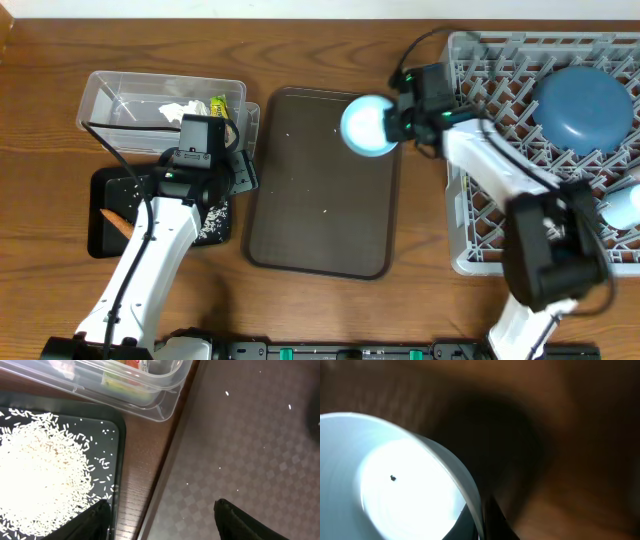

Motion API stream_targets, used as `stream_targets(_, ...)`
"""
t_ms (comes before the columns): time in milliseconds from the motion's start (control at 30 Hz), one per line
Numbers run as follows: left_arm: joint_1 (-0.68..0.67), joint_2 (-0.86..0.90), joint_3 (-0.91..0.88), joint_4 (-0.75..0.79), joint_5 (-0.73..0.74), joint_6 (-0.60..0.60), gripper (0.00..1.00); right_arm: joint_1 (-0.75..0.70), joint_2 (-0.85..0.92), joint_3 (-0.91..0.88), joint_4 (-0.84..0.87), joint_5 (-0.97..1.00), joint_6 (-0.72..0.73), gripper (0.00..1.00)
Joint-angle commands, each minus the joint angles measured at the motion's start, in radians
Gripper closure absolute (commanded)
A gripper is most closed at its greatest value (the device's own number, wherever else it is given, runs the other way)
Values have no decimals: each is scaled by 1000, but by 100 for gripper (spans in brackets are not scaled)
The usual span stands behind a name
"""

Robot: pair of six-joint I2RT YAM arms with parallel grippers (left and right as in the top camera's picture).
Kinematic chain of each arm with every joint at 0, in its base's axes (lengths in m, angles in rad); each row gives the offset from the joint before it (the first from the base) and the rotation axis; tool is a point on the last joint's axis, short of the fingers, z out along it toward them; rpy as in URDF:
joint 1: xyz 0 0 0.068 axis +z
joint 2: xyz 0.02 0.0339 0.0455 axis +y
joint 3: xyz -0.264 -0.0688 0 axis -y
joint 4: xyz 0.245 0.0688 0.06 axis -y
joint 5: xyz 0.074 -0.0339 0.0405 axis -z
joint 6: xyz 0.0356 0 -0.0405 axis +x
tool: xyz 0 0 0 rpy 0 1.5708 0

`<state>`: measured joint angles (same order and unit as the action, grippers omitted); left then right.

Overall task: Sort waste into correct bins and load items into the dishwasher rack
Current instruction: 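Carry the bowl right and lower it into the dish rack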

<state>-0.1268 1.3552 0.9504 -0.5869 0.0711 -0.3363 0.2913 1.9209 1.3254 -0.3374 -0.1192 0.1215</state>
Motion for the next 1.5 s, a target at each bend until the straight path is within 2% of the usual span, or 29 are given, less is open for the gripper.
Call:
stream_targets(0,4,-10,9,-3,-8,9,31,-39,-148,3,5,115,-82,99)
stream_targets(133,4,-10,9,-2,-8,9,31,-63,-232,3,8,321,-205,99)
stream_targets(233,4,-10,9,-2,-8,9,31,-85,-258,2,40,607,-240,99)
stream_targets(367,4,-10,9,2,-8,9,31,-132,-245,2,169,1057,-262,99)
stream_targets(533,4,-10,9,4,-8,9,31,-207,-197,2,336,1302,-412,99)
stream_targets(833,4,-10,9,4,-8,9,30,-301,-37,2,357,1347,-527,99)
stream_targets(1067,4,-10,9,4,-8,9,30,-261,79,2,322,1350,-519,99)
stream_targets(1467,4,-10,9,5,-9,9,30,-174,93,2,277,1334,-497,99)
